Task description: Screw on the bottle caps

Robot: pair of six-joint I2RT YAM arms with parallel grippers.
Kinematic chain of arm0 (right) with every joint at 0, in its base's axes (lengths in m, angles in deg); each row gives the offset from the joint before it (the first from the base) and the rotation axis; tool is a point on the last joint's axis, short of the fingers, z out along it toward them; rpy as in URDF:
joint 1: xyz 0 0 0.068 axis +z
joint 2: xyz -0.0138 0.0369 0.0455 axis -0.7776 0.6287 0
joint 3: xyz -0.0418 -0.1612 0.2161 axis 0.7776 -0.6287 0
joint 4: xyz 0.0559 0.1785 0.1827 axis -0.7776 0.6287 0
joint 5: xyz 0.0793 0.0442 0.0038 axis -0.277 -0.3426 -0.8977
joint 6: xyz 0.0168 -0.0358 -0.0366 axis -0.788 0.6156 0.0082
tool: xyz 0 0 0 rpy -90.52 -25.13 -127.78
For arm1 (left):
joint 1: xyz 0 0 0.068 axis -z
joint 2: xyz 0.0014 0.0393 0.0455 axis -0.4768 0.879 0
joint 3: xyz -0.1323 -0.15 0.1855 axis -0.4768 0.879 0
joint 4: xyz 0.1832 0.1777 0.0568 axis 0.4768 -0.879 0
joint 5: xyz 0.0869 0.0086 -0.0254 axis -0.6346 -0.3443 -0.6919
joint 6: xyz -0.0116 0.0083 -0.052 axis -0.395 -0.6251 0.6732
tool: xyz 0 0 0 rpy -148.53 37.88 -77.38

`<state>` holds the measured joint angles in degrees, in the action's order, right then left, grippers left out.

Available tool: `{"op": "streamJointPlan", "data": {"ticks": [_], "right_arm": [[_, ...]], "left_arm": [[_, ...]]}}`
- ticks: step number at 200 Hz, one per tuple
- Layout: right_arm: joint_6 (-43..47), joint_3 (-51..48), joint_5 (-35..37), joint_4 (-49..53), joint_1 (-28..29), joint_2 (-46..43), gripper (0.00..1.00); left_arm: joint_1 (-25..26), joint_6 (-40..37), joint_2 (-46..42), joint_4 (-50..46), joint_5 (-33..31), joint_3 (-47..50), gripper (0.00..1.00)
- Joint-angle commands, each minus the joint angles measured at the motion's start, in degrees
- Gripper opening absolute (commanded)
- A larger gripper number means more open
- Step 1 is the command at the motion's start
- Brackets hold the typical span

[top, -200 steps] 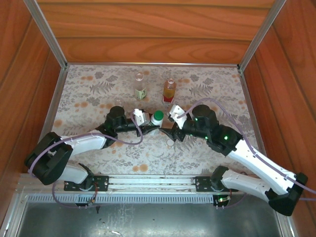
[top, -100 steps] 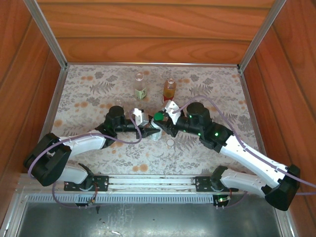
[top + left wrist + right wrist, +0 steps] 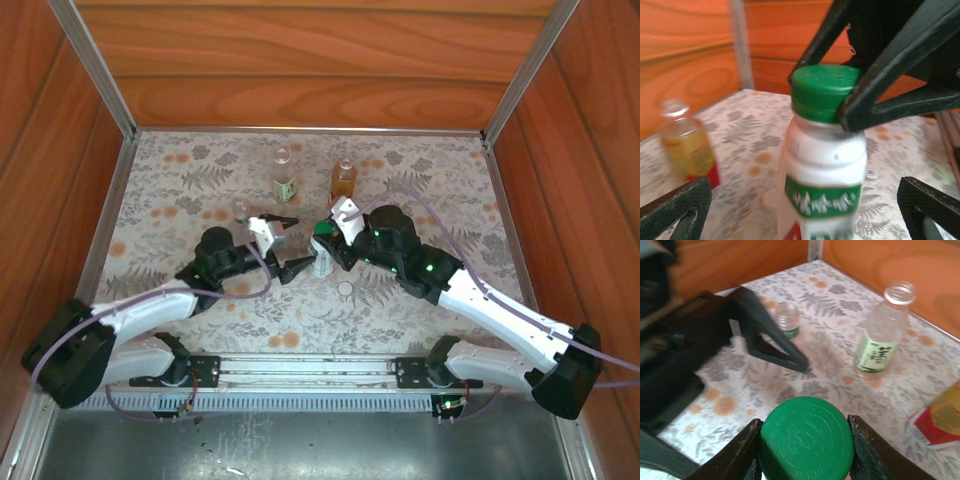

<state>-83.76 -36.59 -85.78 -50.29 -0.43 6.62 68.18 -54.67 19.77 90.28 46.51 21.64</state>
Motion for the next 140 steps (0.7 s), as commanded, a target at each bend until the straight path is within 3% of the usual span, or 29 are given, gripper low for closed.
{"op": "streamJointPlan", "data": {"ticks": [1, 19, 50, 140], "right_arm": [[-1.51, 3.75, 9.9, -3.09, -0.66, 1.81, 0.25], [-2.55, 6.62, 10.86, -3.54, -2.53, 3.69, 0.24], [-2.77, 13.4, 8.17, -4.05, -6.97, 8.85, 0.24], [-6.89, 40.76, -2.86, -0.43, -19.37, 26.9, 0.18]], "left_arm": [[-0.1, 7.71, -9.12, -4.63, -17.41, 4.15, 1.0], [-0.09, 7.95, -17.62, -14.09, -21.45, 5.03, 1.0], [0.02, 7.58, -24.97, -17.71, -23.46, 8.11, 1.0], [0.03, 7.14, -15.73, -18.63, -22.23, 3.64, 1.0]]}}
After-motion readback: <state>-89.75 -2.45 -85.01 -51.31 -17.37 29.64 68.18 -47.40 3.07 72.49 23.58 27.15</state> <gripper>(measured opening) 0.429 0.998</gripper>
